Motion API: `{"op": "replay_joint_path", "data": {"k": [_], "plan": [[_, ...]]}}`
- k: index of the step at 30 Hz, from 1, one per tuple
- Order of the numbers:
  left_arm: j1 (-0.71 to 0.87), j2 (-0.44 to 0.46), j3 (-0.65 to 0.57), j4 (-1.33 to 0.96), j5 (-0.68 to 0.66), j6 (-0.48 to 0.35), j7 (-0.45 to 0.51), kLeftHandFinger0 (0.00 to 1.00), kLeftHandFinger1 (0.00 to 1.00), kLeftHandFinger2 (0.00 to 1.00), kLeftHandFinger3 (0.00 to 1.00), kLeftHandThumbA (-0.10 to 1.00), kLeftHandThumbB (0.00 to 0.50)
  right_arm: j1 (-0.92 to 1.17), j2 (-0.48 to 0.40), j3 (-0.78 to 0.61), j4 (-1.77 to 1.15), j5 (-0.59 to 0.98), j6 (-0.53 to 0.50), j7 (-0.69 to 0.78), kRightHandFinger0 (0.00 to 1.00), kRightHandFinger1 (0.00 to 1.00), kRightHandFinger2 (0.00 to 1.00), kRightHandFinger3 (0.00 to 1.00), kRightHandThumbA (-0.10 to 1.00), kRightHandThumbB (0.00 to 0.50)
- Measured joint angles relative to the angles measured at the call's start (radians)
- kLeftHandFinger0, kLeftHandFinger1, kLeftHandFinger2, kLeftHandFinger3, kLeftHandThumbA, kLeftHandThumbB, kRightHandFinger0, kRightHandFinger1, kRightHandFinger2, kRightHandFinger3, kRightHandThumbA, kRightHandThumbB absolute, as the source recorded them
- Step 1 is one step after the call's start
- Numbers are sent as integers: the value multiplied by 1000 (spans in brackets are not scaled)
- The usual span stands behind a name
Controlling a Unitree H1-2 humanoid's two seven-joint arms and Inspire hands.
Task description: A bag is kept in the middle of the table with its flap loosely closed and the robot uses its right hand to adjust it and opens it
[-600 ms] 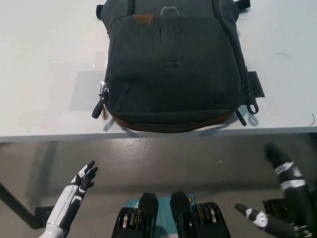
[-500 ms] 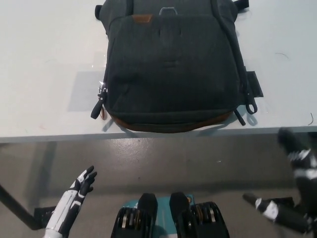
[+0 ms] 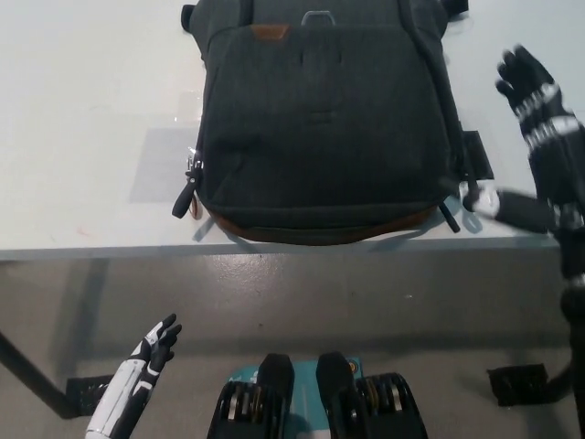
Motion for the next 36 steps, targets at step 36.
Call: {"op": "replay_joint_path", "data": {"k": [36], "plan": [[1,1,0,20,1,-19,0,1000,1000,1000,1000,1000,241,-382,-23,53,603,48,184,207,1000,1000,1000,1000,1000,361]]}}
